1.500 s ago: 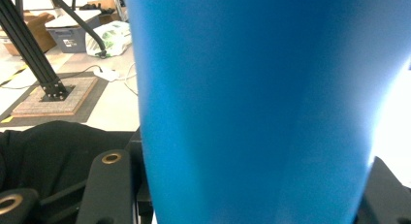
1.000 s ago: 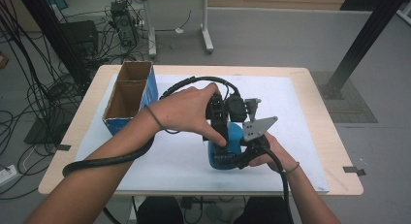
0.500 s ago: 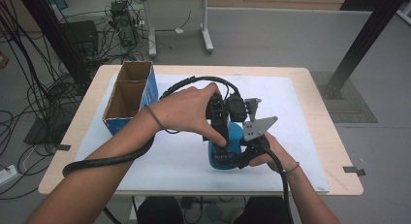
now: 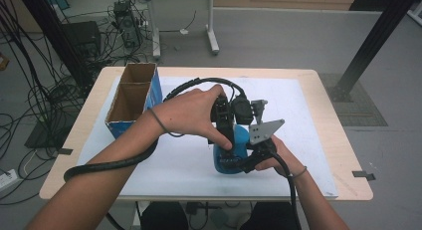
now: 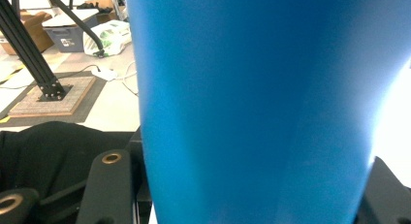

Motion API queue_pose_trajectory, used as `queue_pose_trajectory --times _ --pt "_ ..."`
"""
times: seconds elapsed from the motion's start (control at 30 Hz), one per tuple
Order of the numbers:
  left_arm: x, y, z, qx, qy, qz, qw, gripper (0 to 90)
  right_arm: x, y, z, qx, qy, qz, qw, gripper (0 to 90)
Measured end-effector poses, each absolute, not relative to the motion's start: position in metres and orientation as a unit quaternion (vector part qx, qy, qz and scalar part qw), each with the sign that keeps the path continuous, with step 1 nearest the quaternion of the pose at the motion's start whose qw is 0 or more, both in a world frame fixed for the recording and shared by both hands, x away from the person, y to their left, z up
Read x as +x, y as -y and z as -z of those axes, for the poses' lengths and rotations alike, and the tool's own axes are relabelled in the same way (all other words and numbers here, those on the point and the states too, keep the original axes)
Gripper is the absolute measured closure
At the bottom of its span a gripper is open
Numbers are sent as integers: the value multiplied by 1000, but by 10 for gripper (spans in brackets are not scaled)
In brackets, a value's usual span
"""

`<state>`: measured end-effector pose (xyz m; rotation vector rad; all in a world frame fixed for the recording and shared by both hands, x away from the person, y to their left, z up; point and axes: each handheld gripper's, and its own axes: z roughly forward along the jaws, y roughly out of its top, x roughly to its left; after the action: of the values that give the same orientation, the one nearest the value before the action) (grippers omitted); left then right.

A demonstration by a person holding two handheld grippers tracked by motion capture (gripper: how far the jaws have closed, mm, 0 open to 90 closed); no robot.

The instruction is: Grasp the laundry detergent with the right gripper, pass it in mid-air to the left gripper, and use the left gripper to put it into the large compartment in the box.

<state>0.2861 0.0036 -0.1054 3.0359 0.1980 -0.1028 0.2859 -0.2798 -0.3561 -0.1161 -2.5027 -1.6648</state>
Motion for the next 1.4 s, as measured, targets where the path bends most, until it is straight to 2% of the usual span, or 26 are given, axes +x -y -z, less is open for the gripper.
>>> queue_pose_trajectory --times 0.43,1.4 --pt "286 -5 106 996 -68 34 49 92 286 277 356 -36 829 555 68 416" --pt "289 1 110 996 -68 33 49 217 285 279 352 -30 826 559 66 416"
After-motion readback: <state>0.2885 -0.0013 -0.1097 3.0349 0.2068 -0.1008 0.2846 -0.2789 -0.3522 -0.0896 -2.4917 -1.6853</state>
